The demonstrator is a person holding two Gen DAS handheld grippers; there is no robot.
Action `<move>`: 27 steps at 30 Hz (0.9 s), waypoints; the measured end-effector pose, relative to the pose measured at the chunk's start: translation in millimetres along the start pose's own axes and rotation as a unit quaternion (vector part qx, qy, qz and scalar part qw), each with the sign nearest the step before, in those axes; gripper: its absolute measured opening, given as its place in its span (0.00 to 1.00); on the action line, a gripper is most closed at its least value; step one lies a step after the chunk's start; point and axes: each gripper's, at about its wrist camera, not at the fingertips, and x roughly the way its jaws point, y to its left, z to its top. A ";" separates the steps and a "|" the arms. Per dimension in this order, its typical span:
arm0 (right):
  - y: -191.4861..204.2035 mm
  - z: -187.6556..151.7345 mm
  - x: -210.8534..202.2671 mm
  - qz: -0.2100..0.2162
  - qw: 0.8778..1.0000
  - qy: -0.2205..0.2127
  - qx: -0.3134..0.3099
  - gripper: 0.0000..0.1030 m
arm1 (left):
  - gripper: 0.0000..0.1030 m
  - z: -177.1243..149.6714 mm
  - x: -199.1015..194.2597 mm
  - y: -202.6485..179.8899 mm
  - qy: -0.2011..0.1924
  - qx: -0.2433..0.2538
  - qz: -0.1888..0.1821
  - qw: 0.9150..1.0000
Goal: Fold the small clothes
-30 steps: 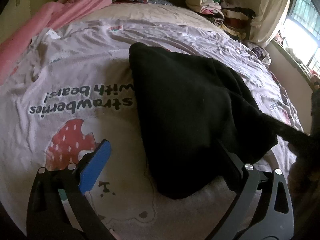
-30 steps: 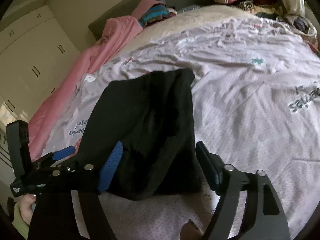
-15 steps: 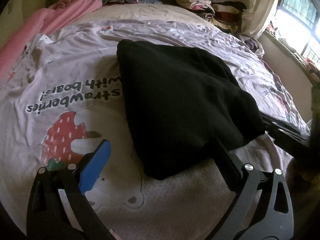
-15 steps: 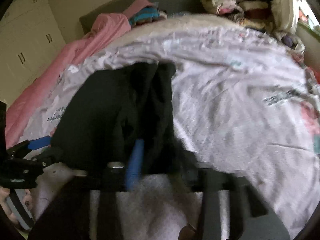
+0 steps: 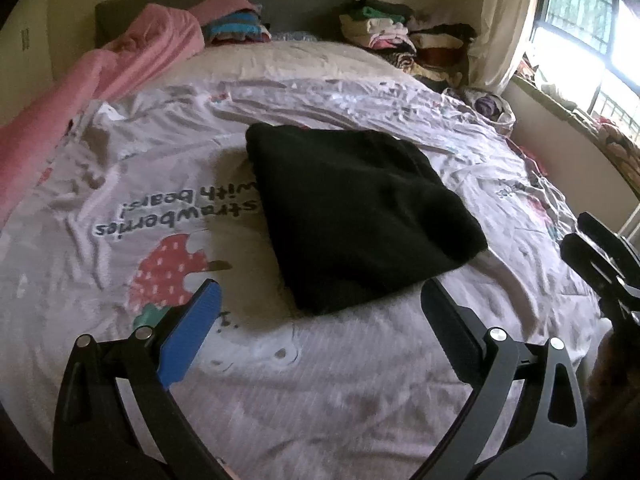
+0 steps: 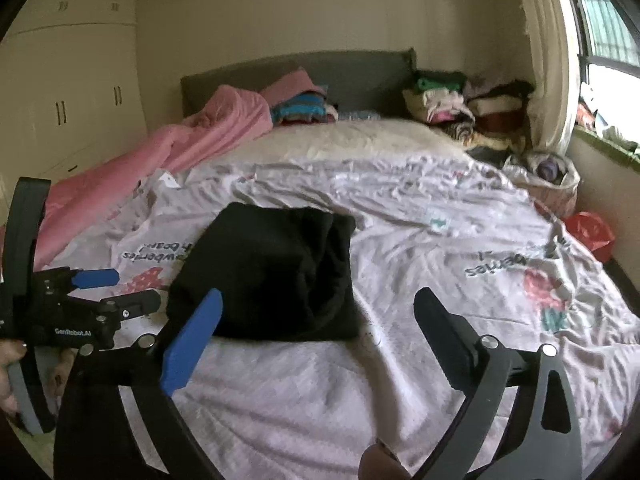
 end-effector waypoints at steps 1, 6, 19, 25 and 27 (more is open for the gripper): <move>3.0 -2.4 -6.4 -0.002 1.000 -0.007 -0.007 0.95 | 0.91 -4.0 -5.3 0.5 -0.006 0.002 0.003 1.000; 17.6 -15.9 -27.9 -0.018 0.999 -0.028 -0.028 0.96 | 0.91 -26.7 -21.0 5.3 -0.021 0.003 0.014 1.000; 43.0 -66.5 -38.3 -0.061 0.997 -0.026 -0.028 0.96 | 0.91 -76.5 -29.6 7.7 -0.048 -0.012 0.010 0.999; 43.5 -83.9 -28.1 -0.072 0.997 0.002 -0.017 0.96 | 0.91 -81.2 -27.9 8.5 -0.045 -0.014 0.009 0.999; 44.3 -84.7 -26.8 -0.074 0.997 0.005 -0.020 0.96 | 0.91 -81.3 -27.2 9.0 -0.045 -0.014 0.008 0.999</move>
